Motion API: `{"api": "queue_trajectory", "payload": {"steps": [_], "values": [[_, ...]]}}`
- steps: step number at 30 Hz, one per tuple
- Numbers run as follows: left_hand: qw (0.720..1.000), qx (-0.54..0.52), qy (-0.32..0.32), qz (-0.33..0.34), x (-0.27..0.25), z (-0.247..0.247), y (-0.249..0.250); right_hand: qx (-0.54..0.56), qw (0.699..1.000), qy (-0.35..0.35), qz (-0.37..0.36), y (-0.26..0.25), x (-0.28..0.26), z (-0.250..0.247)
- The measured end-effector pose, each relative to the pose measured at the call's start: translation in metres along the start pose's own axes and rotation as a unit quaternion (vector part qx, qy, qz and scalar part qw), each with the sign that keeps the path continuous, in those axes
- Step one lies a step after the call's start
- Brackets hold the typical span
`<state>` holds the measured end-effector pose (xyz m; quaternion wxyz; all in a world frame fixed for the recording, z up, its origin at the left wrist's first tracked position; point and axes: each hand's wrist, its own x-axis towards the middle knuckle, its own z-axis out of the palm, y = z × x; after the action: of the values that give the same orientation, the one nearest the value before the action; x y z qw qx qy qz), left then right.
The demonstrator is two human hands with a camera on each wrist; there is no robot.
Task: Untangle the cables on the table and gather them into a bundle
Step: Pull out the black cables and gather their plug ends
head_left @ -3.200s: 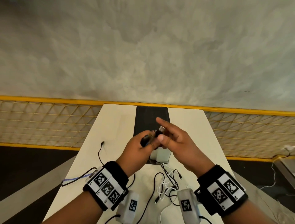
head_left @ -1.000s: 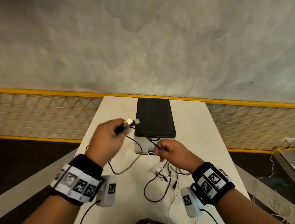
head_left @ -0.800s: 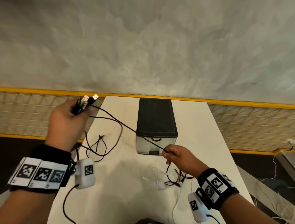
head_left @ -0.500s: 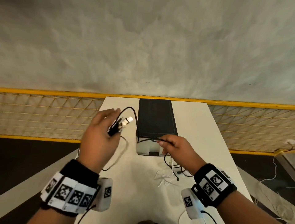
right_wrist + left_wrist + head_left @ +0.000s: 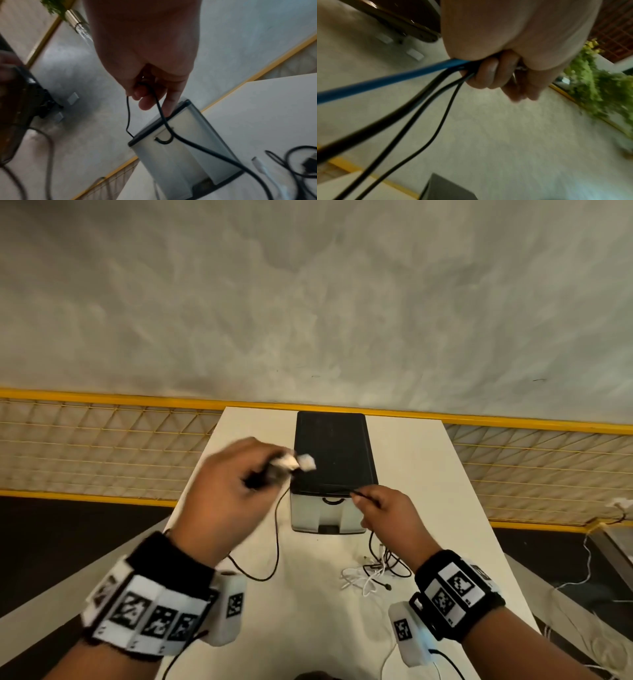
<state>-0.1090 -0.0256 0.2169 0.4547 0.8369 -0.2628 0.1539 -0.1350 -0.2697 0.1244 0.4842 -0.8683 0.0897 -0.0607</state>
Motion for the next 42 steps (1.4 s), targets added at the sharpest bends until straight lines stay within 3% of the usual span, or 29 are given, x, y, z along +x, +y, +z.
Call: {"api": "queue_trajectory", "payload": {"steps": [2, 4, 11, 14, 18, 22, 27, 31, 35, 36, 39, 42], "values": [[0.99, 0.048, -0.124, 0.04, -0.007, 0.028, 0.0, 0.006, 0.997, -0.051, -0.058, -0.016, -0.004, 0.007], [0.979, 0.082, -0.181, 0.042, -0.013, 0.05, -0.005, 0.012, 0.991, -0.087, -0.099, -0.028, -0.006, 0.011], [0.98, 0.095, -0.171, -0.023, -0.003, 0.051, -0.024, 0.094, 0.986, -0.122, -0.066, -0.043, -0.01, 0.008], [0.988, 0.095, -0.112, -0.049, 0.006, 0.027, -0.033, 0.022, 0.985, -0.16, -0.055, -0.035, -0.006, 0.007], [0.984, 0.085, 0.077, -0.138, 0.028, -0.033, -0.046, -0.051, 0.982, -0.183, -0.007, -0.005, -0.003, 0.001], [0.968, 0.121, 0.122, -0.184, 0.033, -0.069, -0.062, -0.063, 0.983, -0.169, -0.017, 0.0, -0.006, 0.001], [0.955, 0.094, 0.179, -0.217, 0.028, -0.085, -0.074, -0.143, 0.973, -0.179, -0.026, 0.007, 0.001, 0.002], [0.969, 0.144, 0.115, -0.164, 0.029, -0.077, -0.063, -0.103, 0.982, -0.16, -0.017, 0.01, 0.0, 0.0], [0.984, 0.148, 0.095, -0.037, 0.019, -0.032, -0.034, -0.086, 0.985, -0.15, -0.016, 0.007, -0.001, -0.001], [0.989, 0.131, 0.067, -0.005, 0.013, -0.017, -0.026, -0.083, 0.986, -0.146, -0.018, 0.006, -0.001, -0.001], [0.987, 0.109, -0.1, 0.057, -0.008, 0.029, -0.012, -0.078, 0.983, -0.158, -0.048, -0.004, -0.002, -0.002], [0.966, 0.149, -0.204, 0.047, -0.019, 0.062, -0.015, -0.056, 0.981, -0.171, -0.073, -0.011, -0.002, -0.001]]}}
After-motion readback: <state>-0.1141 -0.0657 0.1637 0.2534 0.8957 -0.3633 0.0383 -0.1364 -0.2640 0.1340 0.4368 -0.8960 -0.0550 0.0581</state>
